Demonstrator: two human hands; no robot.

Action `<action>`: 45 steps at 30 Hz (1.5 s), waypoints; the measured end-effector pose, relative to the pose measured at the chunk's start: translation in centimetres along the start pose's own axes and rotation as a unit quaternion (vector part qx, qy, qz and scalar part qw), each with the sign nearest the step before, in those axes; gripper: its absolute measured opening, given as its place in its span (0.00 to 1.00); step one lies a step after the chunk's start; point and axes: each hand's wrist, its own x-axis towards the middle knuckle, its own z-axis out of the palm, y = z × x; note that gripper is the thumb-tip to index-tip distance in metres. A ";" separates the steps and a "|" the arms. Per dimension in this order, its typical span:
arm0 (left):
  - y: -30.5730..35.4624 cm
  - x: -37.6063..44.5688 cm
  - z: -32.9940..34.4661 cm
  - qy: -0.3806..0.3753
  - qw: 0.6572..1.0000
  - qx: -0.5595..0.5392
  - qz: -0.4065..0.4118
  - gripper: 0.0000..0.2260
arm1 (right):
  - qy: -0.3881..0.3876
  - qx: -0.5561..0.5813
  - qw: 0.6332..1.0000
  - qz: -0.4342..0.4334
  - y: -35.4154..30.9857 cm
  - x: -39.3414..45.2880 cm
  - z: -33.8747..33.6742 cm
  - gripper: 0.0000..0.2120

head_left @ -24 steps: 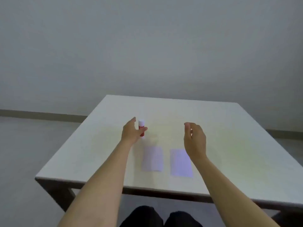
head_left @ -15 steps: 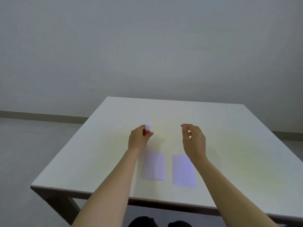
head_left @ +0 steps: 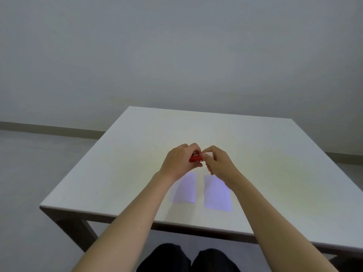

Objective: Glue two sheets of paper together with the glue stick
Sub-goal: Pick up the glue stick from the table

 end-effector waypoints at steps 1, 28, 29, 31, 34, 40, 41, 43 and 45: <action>0.0 -0.2 -0.2 0.007 1.000 -0.002 -0.001 0.13 | -0.009 0.026 1.000 -0.005 0.2 -0.4 -0.3 0.07; 1.1 -2.2 -0.6 0.022 0.995 -0.092 0.035 0.09 | -0.011 0.050 0.999 0.000 -0.8 -2.1 -1.9 0.04; 1.0 -2.2 -0.6 0.026 0.995 -0.092 0.029 0.09 | -0.021 0.050 0.998 -0.019 -0.7 -2.1 -2.3 0.05; 0.9 -2.2 -0.6 0.037 0.995 -0.091 0.021 0.10 | -0.031 0.070 0.997 -0.023 -0.8 -1.8 -2.9 0.10; 1.2 -1.8 -0.3 0.043 0.994 -0.094 0.028 0.10 | -0.025 0.059 0.998 0.027 -1.2 -1.5 -2.9 0.13; 1.1 -1.5 0.0 0.064 0.989 -0.130 -0.001 0.10 | 0.021 0.080 0.996 -0.044 -0.9 -0.7 -3.7 0.06; 0.9 -1.5 0.0 0.069 0.987 -0.142 -0.013 0.09 | 0.047 0.095 0.993 -0.047 -0.7 -0.5 -4.1 0.06; 0.5 -1.8 0.0 0.085 0.980 -0.176 -0.042 0.07 | 0.113 0.126 0.985 -0.026 0.0 0.3 -4.9 0.07; 0.3 -2.3 0.2 0.104 0.969 -0.212 -0.076 0.06 | 0.179 0.119 0.977 0.013 1.3 1.2 -5.6 0.08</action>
